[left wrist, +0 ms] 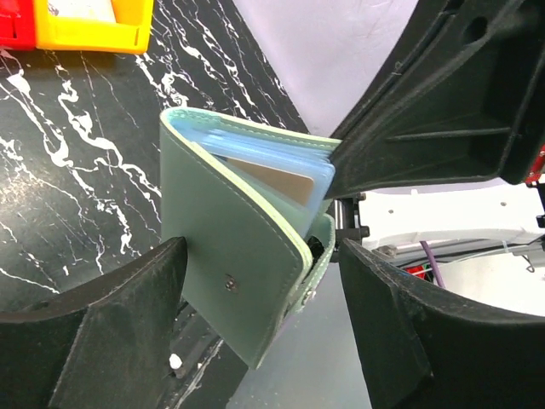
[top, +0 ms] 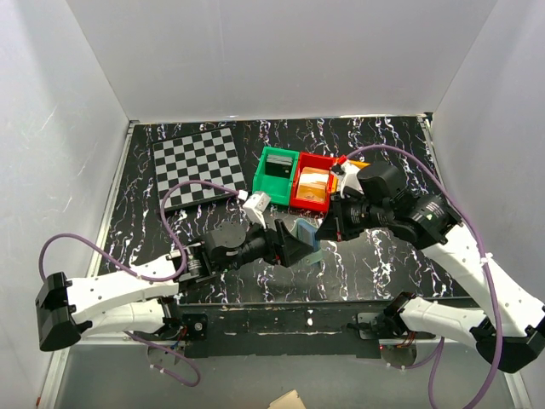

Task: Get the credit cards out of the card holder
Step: Remove the credit card from the card holder.

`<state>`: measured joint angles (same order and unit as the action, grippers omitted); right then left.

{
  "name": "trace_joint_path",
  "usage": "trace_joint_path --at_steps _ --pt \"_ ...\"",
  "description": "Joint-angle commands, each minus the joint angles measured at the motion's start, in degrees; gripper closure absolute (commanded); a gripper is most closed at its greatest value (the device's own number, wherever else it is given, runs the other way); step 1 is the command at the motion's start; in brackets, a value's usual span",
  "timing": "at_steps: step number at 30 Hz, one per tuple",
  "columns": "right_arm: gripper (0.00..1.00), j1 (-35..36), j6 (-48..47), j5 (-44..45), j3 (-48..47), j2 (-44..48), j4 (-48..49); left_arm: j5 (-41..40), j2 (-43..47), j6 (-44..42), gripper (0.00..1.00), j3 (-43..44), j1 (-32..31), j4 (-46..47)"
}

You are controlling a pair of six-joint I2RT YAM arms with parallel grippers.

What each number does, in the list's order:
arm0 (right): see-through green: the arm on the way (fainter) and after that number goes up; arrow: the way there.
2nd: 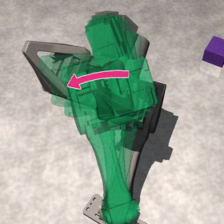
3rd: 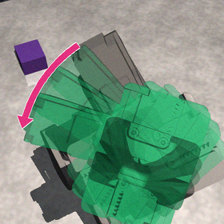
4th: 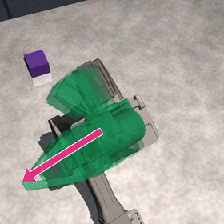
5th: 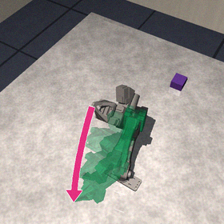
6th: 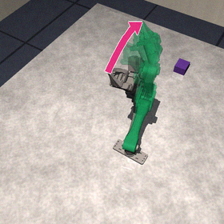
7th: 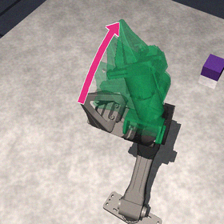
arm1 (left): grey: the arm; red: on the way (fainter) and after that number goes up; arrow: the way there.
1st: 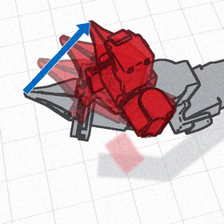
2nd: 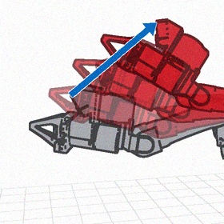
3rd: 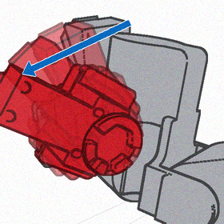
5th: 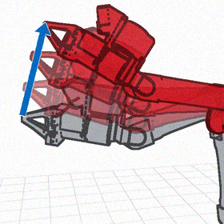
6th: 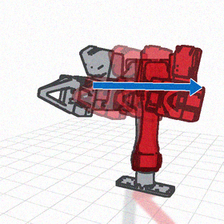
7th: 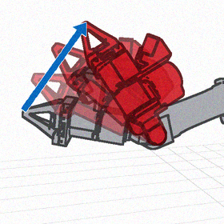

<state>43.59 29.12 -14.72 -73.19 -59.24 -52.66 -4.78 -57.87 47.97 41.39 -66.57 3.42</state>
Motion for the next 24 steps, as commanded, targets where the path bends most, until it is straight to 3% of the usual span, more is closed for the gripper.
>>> trace_joint_path --at_steps 1,4,8,17,24 --pt "0.99 0.26 -0.82 -1.1 -1.96 1.94 0.54 -2.78 1.7 -1.21 0.33 1.16 -0.32 -0.08" --pt "0.99 0.26 -0.21 -2.41 -0.99 2.55 1.6 -4.18 3.54 -1.47 0.5 0.28 -0.32 -0.87" --pt "0.99 0.26 0.58 -3.73 0.32 3.08 3.27 -5.68 5.65 -1.38 0.65 -1.04 -0.32 -1.4" --pt "0.99 0.26 1.81 -6.46 1.03 3.87 5.47 -6.21 5.31 -1.56 0.69 -0.69 -0.32 -2.54" --pt "0.99 0.26 2.08 -8.13 2.08 4.93 7.13 -8.05 6.27 -2.0 0.93 -0.43 -0.32 -6.93"
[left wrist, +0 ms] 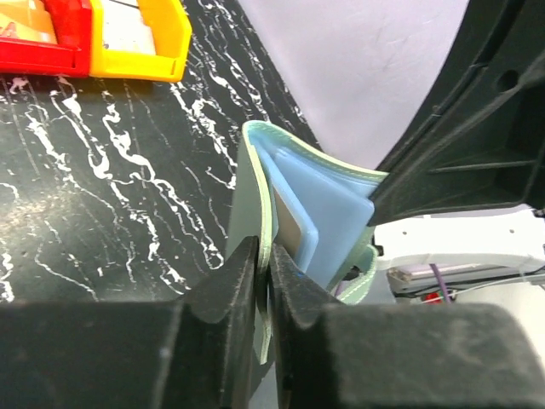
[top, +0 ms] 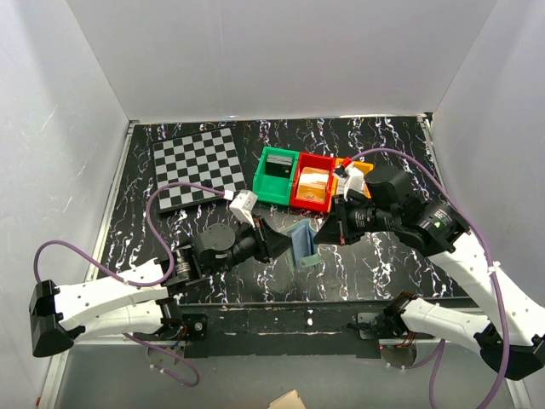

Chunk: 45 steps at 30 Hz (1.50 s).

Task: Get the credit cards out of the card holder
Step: Remove the credit card from the card holder.

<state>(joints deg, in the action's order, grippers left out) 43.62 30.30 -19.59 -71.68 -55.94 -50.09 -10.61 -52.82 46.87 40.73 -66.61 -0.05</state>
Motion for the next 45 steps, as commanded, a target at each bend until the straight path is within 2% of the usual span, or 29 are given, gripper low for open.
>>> trace_joint_path --at_steps 1,8,13,15,19,20,22,23,24,29,38,42,45 --pt "0.99 0.24 0.9 -3.34 0.84 1.71 4.73 -2.31 1.4 -1.08 0.98 0.14 -0.28 -3.98" --pt "0.99 0.15 0.9 -3.52 2.33 2.24 6.05 -1.7 2.98 -1.52 1.0 -0.21 -0.28 -4.87" --pt "0.99 -0.37 0.81 -3.7 4.18 2.68 7.28 -0.9 2.55 -1.7 1.0 3.03 -0.28 -8.46" --pt "0.94 -0.55 0.9 -4.22 4.88 2.51 8.16 -0.55 1.93 -1.87 1.0 4.88 -0.28 -10.4" --pt "0.78 -0.72 1.25 -4.4 5.67 2.33 9.48 0.24 2.19 -1.87 1.0 5.68 -0.28 -11.11" --pt "0.78 -0.9 1.16 -4.14 5.76 2.33 9.48 0.24 2.37 -1.87 1.0 5.59 -0.28 -11.11" --pt "0.83 -0.9 1.25 -3.17 6.11 2.5 9.48 -0.02 3.07 -1.52 1.0 4.71 -0.28 -10.93" --pt "0.93 -1.07 0.99 -2.99 6.29 2.51 9.48 -0.11 3.51 -1.43 1.0 4.19 -0.28 -10.58" --pt "0.99 -1.16 0.9 -3.08 6.55 2.24 9.48 -0.11 3.95 -1.26 1.0 3.05 -0.28 -10.06" --pt "0.99 -1.78 0.11 -3.08 9.09 1.19 9.91 -0.81 5.18 0.59 1.0 -0.82 -0.28 -9.17" --pt "0.99 -3.54 0.19 -2.56 17.62 -2.41 18.35 -3.71 4.48 1.03 1.0 -7.94 0.25 -9.62" --pt "0.99 -4.06 -0.51 -1.85 19.91 -5.31 21.08 -3.63 3.78 1.29 1.0 -11.89 2.27 -7.25" --pt "0.99 -4.59 -1.12 -1.76 22.19 -8.03 23.27 0.05 2.11 0.68 1.0 -15.14 5.42 -2.69"
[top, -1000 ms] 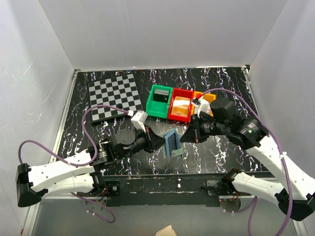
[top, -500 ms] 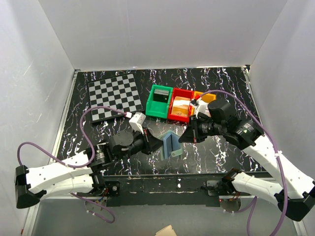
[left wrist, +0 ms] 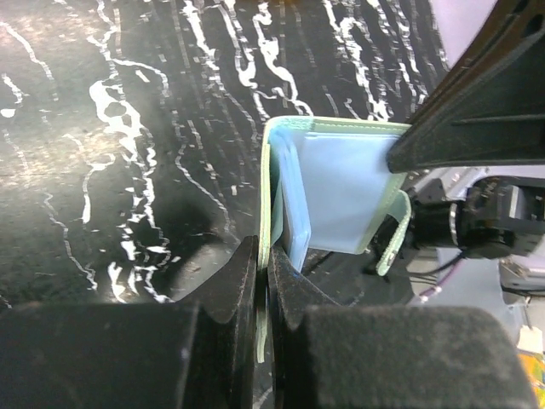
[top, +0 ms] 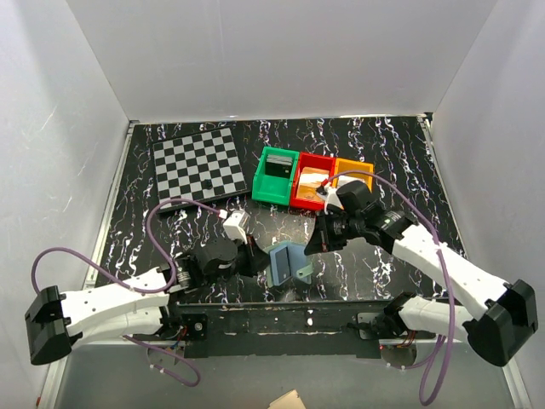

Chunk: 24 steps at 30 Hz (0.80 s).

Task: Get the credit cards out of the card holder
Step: Remove the credit card from the card holder.

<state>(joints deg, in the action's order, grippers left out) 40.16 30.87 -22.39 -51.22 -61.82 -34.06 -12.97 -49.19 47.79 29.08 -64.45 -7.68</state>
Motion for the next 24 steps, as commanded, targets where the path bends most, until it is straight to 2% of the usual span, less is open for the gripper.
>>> trace_joint_path --at_steps 1,4,11,17,24 --pt "0.99 -1.14 -1.78 1.12 2.17 -3.03 8.04 4.6 -2.39 -0.68 1.0 -4.46 4.32 7.31" --pt "0.99 -1.31 -1.69 1.47 3.93 -5.14 10.59 8.74 -5.56 -0.42 1.0 -6.49 7.57 12.42" --pt "0.99 -1.75 -1.61 2.53 7.01 -9.36 15.34 11.47 -12.06 -1.47 1.0 -7.2 11.8 17.35" --pt "0.99 -2.89 -1.43 3.06 9.03 -13.41 17.63 12.97 -20.41 -2.35 1.0 -5.26 14.26 17.7" --pt "0.99 -4.48 -1.78 3.14 11.23 -14.91 18.07 15.08 -24.2 -3.58 1.0 -4.39 15.67 16.39"
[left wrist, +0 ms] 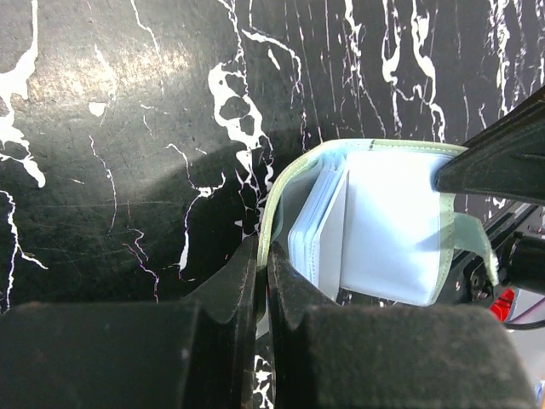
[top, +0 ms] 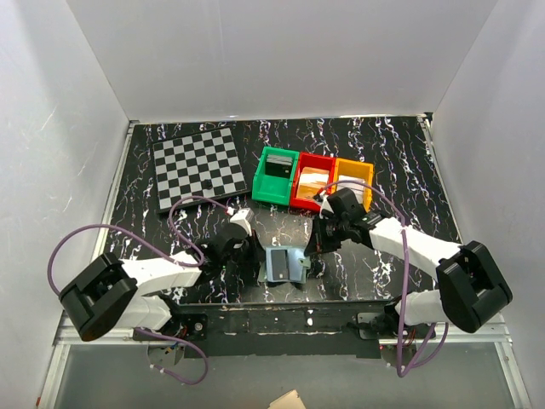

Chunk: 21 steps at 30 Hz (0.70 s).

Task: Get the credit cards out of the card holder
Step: Remove the credit card from the card holder.

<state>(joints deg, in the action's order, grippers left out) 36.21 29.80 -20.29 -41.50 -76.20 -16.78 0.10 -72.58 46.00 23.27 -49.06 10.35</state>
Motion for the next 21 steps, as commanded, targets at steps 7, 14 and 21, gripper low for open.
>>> trace_joint_path --at_steps 7,14,21 --pt "0.87 -0.96 -0.89 2.62 0.54 0.18 -2.29 1.75 -1.34 -5.21 1.0 5.55 0.28 -6.74" --pt "0.69 -1.49 -2.38 5.96 -1.66 2.63 -8.18 1.84 -2.48 -6.45 1.0 6.7 0.28 -8.68" --pt "0.6 -1.75 -4.05 10.01 -6.75 8.61 -15.3 2.01 -3.27 -7.06 1.0 6.53 0.28 -8.68"
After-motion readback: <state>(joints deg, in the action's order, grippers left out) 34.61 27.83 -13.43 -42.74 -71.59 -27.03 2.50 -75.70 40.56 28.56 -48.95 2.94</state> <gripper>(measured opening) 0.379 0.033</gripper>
